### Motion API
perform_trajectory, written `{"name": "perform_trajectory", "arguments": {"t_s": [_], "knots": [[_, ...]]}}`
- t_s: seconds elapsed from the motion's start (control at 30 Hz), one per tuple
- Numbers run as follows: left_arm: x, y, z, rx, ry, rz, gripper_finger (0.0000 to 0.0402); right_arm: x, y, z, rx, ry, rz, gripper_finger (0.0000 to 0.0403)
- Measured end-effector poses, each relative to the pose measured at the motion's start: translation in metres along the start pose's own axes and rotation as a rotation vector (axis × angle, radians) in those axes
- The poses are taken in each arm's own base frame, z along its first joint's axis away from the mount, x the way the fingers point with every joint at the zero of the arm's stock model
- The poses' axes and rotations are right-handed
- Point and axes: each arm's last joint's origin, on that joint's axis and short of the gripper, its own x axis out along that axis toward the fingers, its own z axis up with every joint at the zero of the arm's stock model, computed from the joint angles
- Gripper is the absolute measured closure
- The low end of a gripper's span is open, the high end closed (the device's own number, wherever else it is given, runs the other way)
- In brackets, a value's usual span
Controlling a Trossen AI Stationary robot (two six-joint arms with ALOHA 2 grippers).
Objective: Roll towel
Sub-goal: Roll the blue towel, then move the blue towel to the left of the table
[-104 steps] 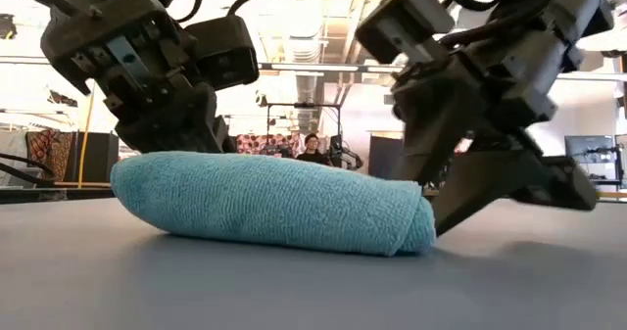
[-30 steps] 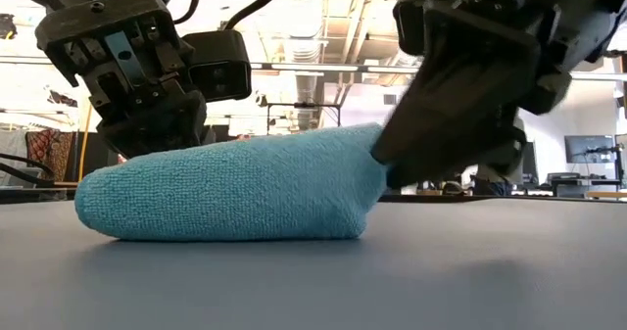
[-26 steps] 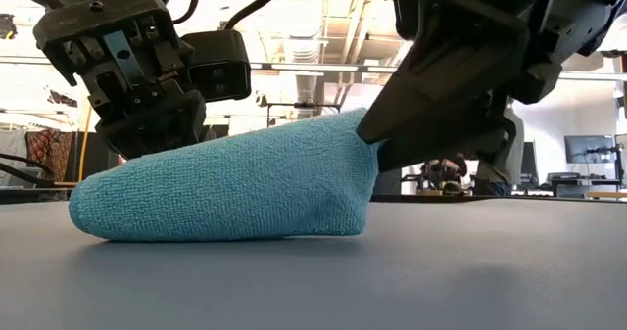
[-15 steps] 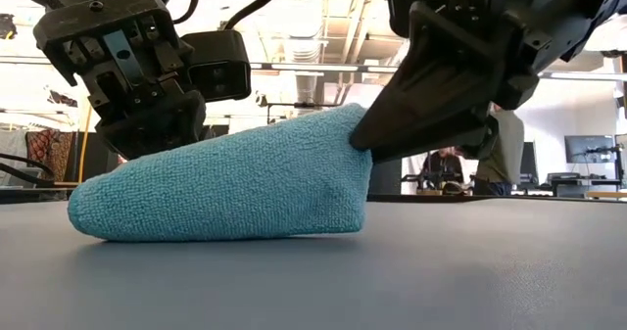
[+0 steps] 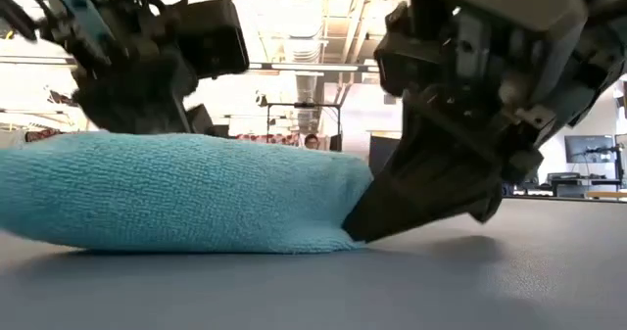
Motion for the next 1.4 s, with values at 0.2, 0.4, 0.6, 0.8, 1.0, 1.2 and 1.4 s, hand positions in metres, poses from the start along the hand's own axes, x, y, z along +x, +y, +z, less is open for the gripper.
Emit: {"name": "perform_trajectory", "arguments": {"t_s": [0.2,0.4,0.6,0.8,1.0,1.2,1.4], "knots": [[-0.019,-0.007,0.011,0.010,-0.024,-0.035,0.0325,0.010,0.000,-0.007,0.052,-0.020,0.030,0.0392],[-0.033,-0.014,0.025,-0.021,-0.147,-0.031,0.0252,0.010,0.001,-0.006,0.048,-0.026,0.034,0.0393],[-0.031,-0.015,0.027,-0.128,-0.201,-0.019,0.0207,0.010,0.001,-0.006,0.042,-0.030,0.036,0.0393],[-0.015,-0.024,0.031,-0.049,-0.221,0.024,0.0199,0.010,0.002,-0.004,0.050,-0.036,0.050,0.0393],[0.014,-0.026,0.035,0.006,-0.135,0.103,0.0199,0.010,0.004,-0.002,0.065,-0.054,0.076,0.0392],[0.036,-0.024,0.035,0.026,0.008,0.189,0.0199,0.010,0.003,-0.002,0.071,-0.021,0.097,0.0392],[0.055,-0.025,0.031,0.009,0.112,0.153,0.0202,0.011,0.004,-0.001,0.074,-0.009,0.110,0.0381]]}}
